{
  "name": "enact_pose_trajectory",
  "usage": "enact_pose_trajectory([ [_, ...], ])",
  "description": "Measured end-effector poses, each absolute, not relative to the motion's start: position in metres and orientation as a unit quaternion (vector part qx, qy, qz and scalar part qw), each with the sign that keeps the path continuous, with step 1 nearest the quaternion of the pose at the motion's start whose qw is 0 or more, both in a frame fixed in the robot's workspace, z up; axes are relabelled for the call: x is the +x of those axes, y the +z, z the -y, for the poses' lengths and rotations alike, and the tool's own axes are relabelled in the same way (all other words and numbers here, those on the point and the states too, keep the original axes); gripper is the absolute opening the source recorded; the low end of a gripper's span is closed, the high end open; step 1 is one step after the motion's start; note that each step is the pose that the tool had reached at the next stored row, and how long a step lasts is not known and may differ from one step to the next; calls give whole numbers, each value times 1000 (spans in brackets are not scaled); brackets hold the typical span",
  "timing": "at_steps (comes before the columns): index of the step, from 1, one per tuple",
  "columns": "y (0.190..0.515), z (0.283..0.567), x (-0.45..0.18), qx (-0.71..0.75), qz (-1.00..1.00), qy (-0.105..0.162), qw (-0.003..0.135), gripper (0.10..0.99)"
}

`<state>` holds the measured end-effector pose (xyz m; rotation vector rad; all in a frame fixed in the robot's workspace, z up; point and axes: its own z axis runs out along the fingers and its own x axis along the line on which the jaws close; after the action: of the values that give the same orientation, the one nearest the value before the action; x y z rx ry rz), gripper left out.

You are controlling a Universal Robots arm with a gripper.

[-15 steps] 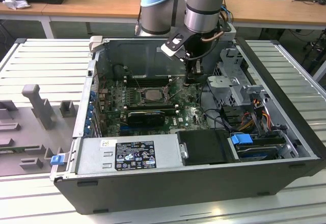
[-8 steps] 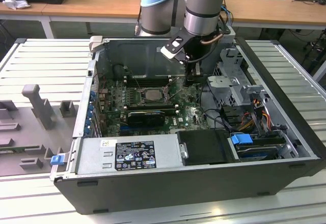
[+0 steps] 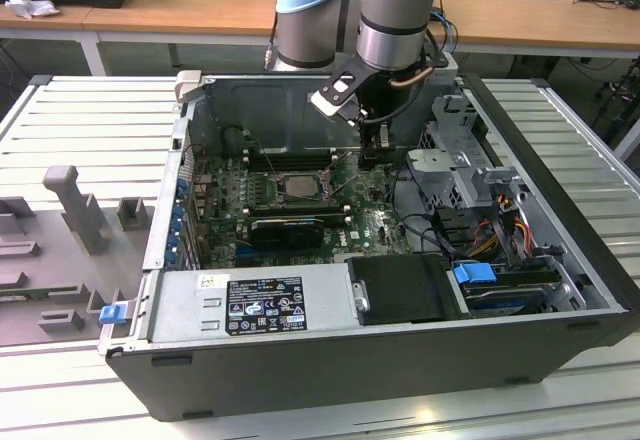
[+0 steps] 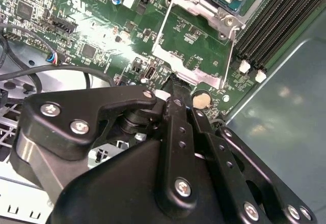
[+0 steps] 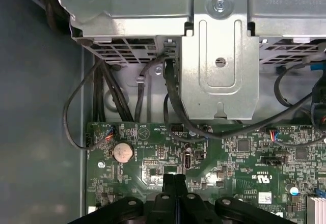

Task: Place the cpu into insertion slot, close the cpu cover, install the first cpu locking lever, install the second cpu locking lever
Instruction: 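Close the cpu cover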

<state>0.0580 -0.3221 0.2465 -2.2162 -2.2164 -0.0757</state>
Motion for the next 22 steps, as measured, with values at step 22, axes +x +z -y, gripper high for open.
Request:
enact_pose_trajectory([
  [22,247,322,45,-707,707,-24,3,106],
])
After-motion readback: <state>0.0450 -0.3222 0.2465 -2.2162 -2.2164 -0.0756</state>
